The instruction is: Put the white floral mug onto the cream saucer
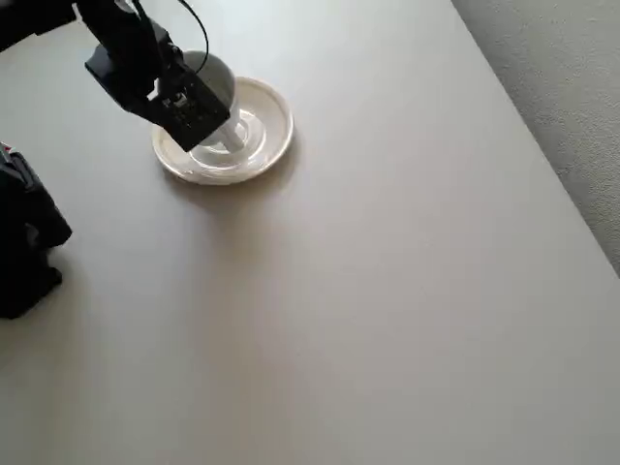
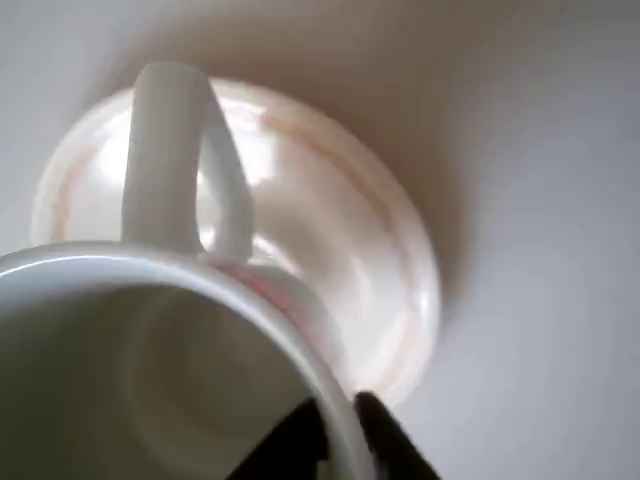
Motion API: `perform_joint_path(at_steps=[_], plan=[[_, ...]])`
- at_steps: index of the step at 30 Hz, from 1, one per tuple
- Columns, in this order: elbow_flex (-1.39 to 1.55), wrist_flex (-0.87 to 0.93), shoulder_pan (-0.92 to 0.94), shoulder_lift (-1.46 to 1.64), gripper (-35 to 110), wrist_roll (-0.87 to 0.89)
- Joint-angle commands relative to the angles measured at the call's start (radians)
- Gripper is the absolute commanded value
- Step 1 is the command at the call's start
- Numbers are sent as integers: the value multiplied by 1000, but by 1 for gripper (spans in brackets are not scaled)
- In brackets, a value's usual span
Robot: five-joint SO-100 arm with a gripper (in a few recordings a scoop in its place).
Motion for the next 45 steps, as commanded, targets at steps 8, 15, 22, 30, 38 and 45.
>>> perform_joint_path(at_steps=[8,15,22,30,38,45], plan=[[-103,-43,37,-9,-2,-32],[-95,-64,44,-29,-2,-41],[-89,-89,37,-48,-2,-55],[-83,-101,38,-92,-1,-55],[-81,-107,14,-109,6,-55],[-71,-94,-21,-121,12,-55]])
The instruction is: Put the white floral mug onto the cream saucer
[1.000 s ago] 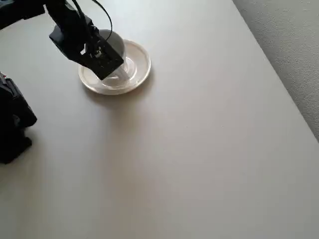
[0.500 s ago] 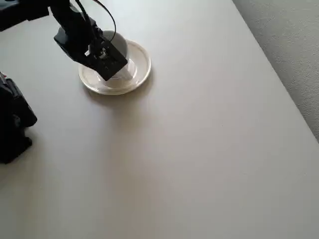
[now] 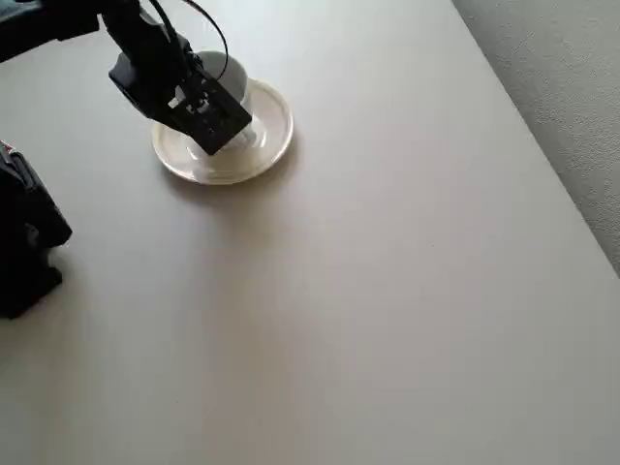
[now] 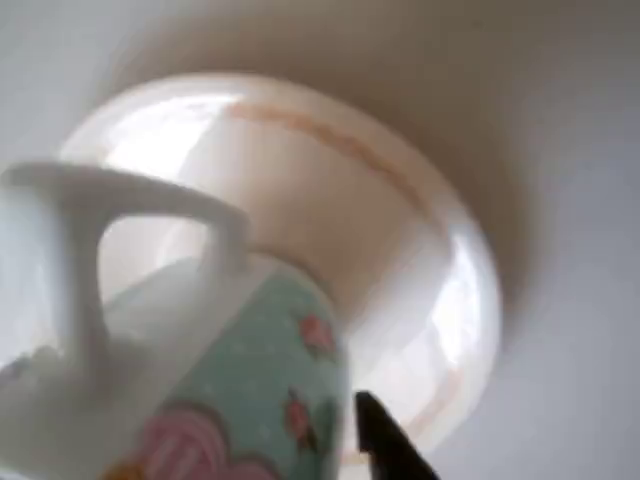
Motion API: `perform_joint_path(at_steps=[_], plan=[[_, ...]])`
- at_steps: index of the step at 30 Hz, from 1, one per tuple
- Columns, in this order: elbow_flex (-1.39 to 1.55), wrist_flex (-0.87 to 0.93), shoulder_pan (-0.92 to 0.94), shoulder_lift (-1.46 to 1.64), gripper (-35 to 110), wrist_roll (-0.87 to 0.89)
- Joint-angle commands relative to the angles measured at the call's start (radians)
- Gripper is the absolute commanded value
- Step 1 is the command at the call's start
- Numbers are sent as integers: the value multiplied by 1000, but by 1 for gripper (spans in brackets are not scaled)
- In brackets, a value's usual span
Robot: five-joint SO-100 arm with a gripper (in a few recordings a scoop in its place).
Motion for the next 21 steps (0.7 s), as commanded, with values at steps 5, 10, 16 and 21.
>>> perform_joint_path(at_steps=[5,10,16,21], plan=[[-63,11,-28,6,12,-6],[-83,34,8,92,12,-40],[-276,193,112,235,12,-57],[-403,298,295,472,7,-17]])
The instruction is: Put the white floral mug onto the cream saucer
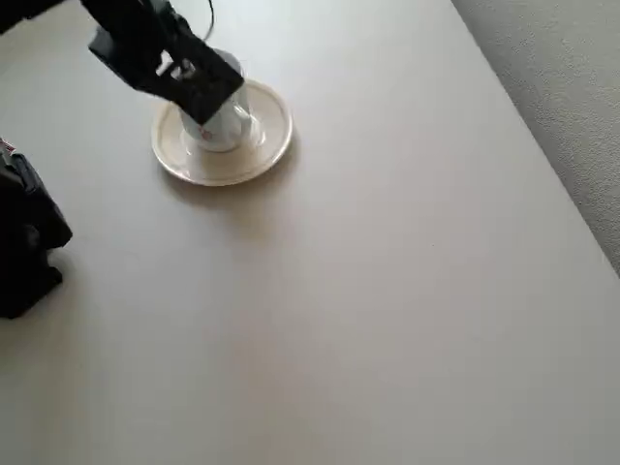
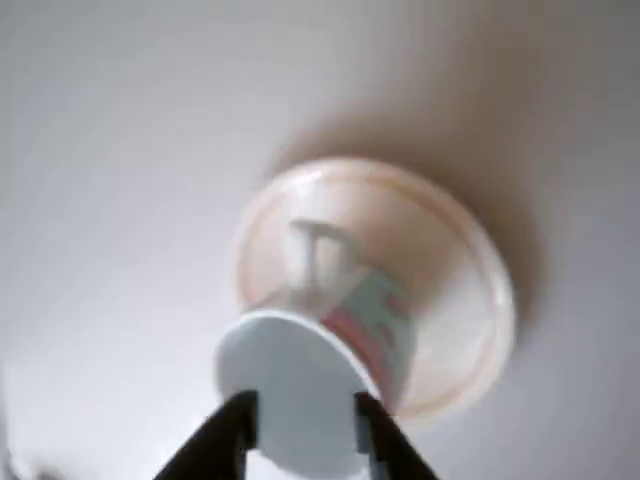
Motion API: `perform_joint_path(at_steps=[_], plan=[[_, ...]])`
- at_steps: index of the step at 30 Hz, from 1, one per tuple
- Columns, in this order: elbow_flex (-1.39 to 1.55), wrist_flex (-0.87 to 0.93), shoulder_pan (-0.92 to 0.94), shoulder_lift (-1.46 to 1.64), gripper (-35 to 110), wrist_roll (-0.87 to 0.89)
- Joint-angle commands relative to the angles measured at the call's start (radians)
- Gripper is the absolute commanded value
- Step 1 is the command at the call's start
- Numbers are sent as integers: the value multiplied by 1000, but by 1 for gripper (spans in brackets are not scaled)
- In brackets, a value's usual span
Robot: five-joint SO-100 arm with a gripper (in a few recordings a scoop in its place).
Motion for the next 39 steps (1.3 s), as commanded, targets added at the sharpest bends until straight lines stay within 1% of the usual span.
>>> perform_joint_path(at_steps=[1,2,4,8,10,15,19,25,28,39], plan=[[-123,78,172,308,2,41],[-107,92,209,385,-2,46],[-14,92,270,560,-2,49],[351,-9,305,894,-2,26],[535,-67,330,974,-2,18],[896,-161,351,1028,-2,25],[1158,-170,344,1258,-2,20],[1359,-206,387,1255,-2,29],[1356,-204,428,1253,-1,60],[1356,-202,426,1253,-2,61]])
